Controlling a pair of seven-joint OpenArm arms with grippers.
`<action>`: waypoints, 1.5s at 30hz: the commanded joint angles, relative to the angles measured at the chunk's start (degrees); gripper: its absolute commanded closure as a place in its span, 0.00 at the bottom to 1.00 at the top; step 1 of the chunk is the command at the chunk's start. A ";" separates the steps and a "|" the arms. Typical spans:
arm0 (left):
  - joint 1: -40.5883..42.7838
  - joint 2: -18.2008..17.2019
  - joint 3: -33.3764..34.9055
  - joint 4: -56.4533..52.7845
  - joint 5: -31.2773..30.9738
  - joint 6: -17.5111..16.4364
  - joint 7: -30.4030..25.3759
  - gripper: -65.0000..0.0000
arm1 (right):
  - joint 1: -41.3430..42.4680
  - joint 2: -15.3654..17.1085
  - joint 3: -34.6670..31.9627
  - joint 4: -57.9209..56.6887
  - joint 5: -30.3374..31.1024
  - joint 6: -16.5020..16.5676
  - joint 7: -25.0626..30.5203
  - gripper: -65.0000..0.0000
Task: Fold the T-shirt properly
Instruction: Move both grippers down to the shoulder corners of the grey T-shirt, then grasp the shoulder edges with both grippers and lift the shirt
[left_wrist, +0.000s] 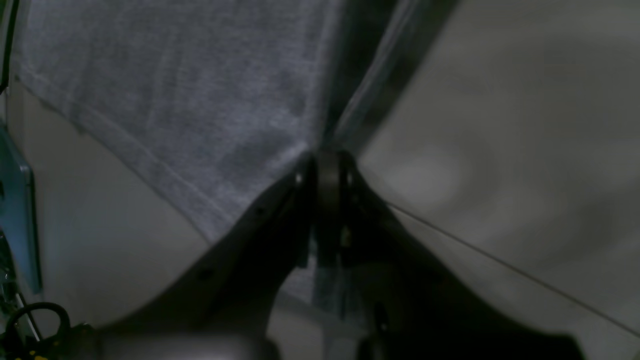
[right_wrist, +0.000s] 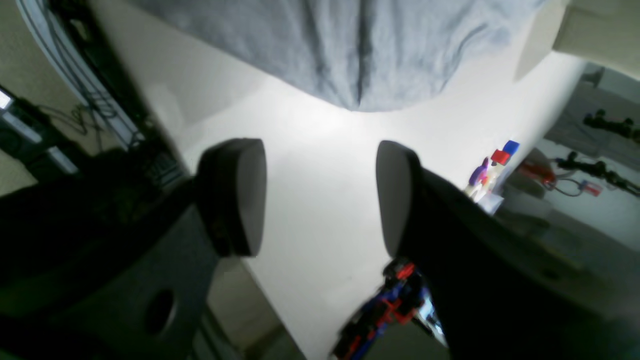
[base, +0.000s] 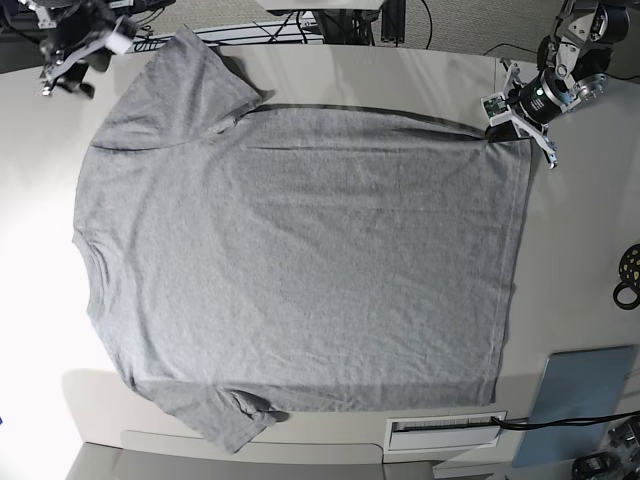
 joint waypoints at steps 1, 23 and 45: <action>1.14 -0.31 0.63 -1.31 3.08 -4.13 5.57 1.00 | 0.44 0.35 0.42 -0.11 0.20 -0.79 0.59 0.47; 1.14 -0.31 0.63 -1.25 3.06 -3.96 5.75 1.00 | 18.67 5.07 -16.83 -13.00 0.20 5.05 -0.04 0.47; 1.31 -0.46 0.57 -1.27 -5.31 -4.20 6.71 1.00 | 23.52 5.88 -21.66 -11.87 8.09 9.38 -15.63 1.00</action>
